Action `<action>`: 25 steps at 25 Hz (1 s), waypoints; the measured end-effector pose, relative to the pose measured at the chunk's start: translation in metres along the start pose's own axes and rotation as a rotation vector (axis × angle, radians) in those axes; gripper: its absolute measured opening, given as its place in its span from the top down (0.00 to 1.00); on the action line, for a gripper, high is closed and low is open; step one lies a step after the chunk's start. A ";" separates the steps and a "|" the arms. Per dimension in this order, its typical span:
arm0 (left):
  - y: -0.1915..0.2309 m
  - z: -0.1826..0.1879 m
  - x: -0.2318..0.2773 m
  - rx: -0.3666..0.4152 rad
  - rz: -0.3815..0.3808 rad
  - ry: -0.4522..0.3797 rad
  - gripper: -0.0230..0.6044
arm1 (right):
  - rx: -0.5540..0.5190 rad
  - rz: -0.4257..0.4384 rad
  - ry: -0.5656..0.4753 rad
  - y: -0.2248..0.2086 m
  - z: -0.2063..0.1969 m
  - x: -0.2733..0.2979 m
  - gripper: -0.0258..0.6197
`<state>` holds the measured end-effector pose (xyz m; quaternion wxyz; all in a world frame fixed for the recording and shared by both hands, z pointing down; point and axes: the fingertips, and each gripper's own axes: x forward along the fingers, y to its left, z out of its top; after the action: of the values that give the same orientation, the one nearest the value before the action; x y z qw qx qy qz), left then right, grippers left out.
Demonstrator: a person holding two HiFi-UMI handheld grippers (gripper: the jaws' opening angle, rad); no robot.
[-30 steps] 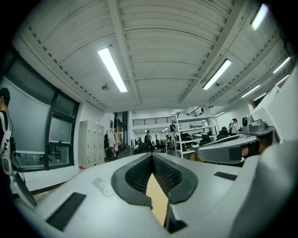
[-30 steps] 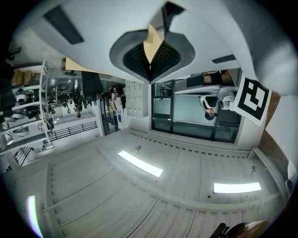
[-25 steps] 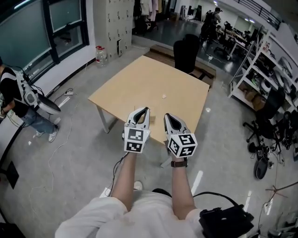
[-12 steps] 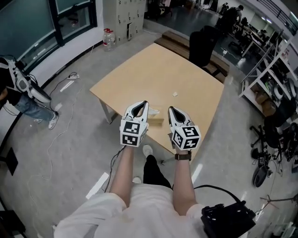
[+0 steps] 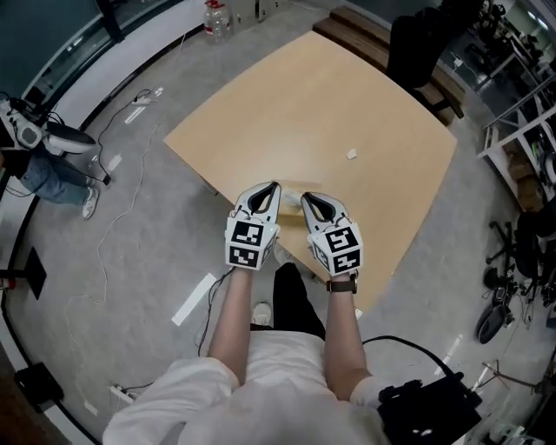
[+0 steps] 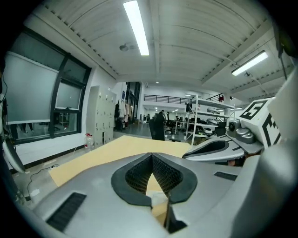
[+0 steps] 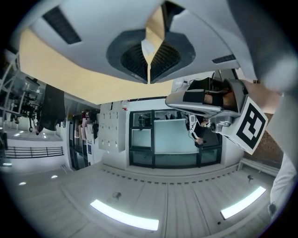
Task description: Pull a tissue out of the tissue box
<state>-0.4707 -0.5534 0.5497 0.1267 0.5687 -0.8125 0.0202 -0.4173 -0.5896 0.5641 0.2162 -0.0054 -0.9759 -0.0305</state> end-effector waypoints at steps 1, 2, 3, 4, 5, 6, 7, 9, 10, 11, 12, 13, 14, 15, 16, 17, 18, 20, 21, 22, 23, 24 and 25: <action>0.005 -0.010 0.007 -0.012 -0.002 0.020 0.96 | -0.015 0.005 0.027 0.001 -0.008 0.010 0.96; 0.008 -0.022 0.012 -0.027 -0.003 0.041 0.96 | -0.030 0.010 0.053 0.001 -0.017 0.018 0.96; 0.011 -0.032 0.018 -0.042 -0.001 0.061 0.96 | -0.045 0.015 0.078 0.001 -0.025 0.025 0.96; 0.014 -0.039 0.024 -0.054 0.004 0.076 0.96 | -0.062 0.021 0.100 -0.002 -0.031 0.031 0.96; 0.017 -0.044 0.031 -0.064 0.009 0.088 0.96 | -0.079 0.027 0.119 -0.006 -0.037 0.038 0.95; 0.020 -0.048 0.038 -0.072 0.011 0.099 0.96 | -0.095 0.034 0.139 -0.009 -0.043 0.044 0.92; 0.023 -0.053 0.043 -0.078 0.012 0.109 0.96 | -0.109 0.043 0.161 -0.011 -0.052 0.051 0.89; 0.028 -0.063 0.050 -0.091 0.015 0.126 0.96 | -0.133 0.057 0.213 -0.012 -0.070 0.063 0.82; 0.031 -0.068 0.052 -0.099 0.017 0.131 0.96 | -0.142 0.057 0.237 -0.012 -0.077 0.067 0.82; 0.034 -0.072 0.054 -0.107 0.019 0.136 0.96 | -0.152 0.053 0.256 -0.011 -0.082 0.070 0.82; 0.036 -0.075 0.055 -0.114 0.021 0.141 0.96 | -0.162 0.045 0.272 -0.012 -0.087 0.073 0.82; 0.037 -0.078 0.056 -0.119 0.021 0.146 0.96 | -0.174 0.033 0.286 -0.013 -0.090 0.076 0.82; 0.038 -0.081 0.057 -0.123 0.020 0.151 0.96 | -0.188 0.016 0.298 -0.015 -0.093 0.079 0.82; 0.039 -0.084 0.058 -0.126 0.019 0.156 0.96 | -0.205 -0.001 0.312 -0.018 -0.096 0.081 0.82; 0.039 -0.086 0.060 -0.129 0.018 0.159 0.96 | -0.227 -0.014 0.329 -0.020 -0.099 0.083 0.82; 0.039 -0.089 0.062 -0.131 0.016 0.163 0.96 | -0.252 -0.019 0.347 -0.021 -0.103 0.085 0.82; 0.040 -0.090 0.064 -0.133 0.015 0.166 0.96 | -0.274 -0.018 0.362 -0.021 -0.106 0.087 0.82; 0.041 -0.091 0.067 -0.135 0.016 0.167 0.96 | -0.307 -0.016 0.383 -0.021 -0.109 0.090 0.83; 0.042 -0.090 0.068 -0.136 0.017 0.167 0.96 | -0.316 -0.019 0.390 -0.020 -0.110 0.091 0.86; 0.042 -0.089 0.067 -0.136 0.017 0.166 0.96 | -0.319 -0.024 0.395 -0.020 -0.111 0.090 0.92; 0.041 -0.087 0.066 -0.135 0.016 0.164 0.96 | -0.313 -0.025 0.395 -0.020 -0.110 0.089 0.94; 0.041 -0.085 0.064 -0.132 0.015 0.161 0.96 | -0.298 -0.024 0.389 -0.019 -0.109 0.088 0.94; 0.041 -0.082 0.063 -0.128 0.013 0.156 0.96 | -0.280 -0.023 0.377 -0.019 -0.106 0.087 0.94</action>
<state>-0.5137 -0.5826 0.6476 0.2256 0.5508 -0.8034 0.0135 -0.4517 -0.6151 0.6951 0.3916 -0.0183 -0.9044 -0.1683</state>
